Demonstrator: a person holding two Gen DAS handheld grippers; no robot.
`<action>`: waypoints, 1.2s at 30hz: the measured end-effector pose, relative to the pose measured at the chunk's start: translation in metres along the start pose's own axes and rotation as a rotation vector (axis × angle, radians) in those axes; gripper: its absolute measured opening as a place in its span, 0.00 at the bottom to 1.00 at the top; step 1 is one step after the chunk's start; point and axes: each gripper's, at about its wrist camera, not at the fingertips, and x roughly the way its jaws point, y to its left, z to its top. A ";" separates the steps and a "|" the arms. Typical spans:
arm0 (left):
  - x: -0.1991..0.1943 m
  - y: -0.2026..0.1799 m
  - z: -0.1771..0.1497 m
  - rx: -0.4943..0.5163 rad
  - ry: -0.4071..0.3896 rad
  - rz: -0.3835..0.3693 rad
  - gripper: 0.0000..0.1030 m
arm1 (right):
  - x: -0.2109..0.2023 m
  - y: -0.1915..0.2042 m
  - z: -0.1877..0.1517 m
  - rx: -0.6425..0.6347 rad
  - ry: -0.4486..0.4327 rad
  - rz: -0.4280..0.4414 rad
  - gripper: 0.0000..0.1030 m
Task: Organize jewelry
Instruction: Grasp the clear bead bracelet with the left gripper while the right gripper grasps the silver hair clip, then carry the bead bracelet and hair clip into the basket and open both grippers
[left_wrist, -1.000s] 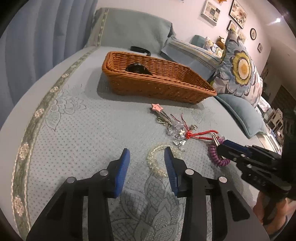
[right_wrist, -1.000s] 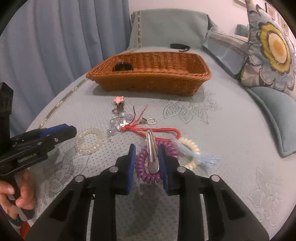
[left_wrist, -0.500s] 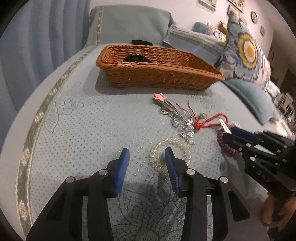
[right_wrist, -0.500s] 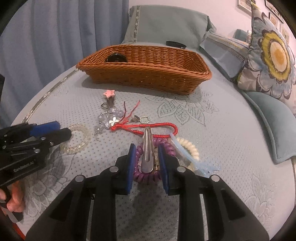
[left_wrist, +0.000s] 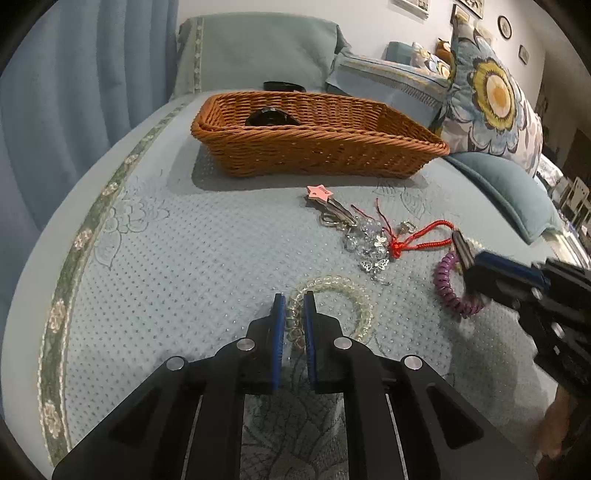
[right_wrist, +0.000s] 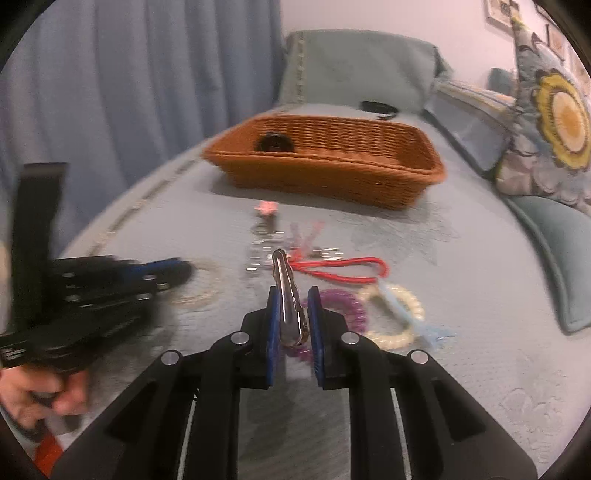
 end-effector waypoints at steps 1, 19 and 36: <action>-0.001 0.001 0.000 -0.002 0.001 0.001 0.08 | 0.000 0.002 -0.001 0.010 0.010 0.032 0.13; -0.009 0.019 -0.004 -0.025 0.012 -0.002 0.08 | 0.026 0.041 -0.021 -0.060 0.121 0.072 0.33; -0.033 0.020 0.001 -0.038 -0.089 -0.079 0.08 | -0.002 0.042 -0.013 -0.111 0.002 -0.037 0.13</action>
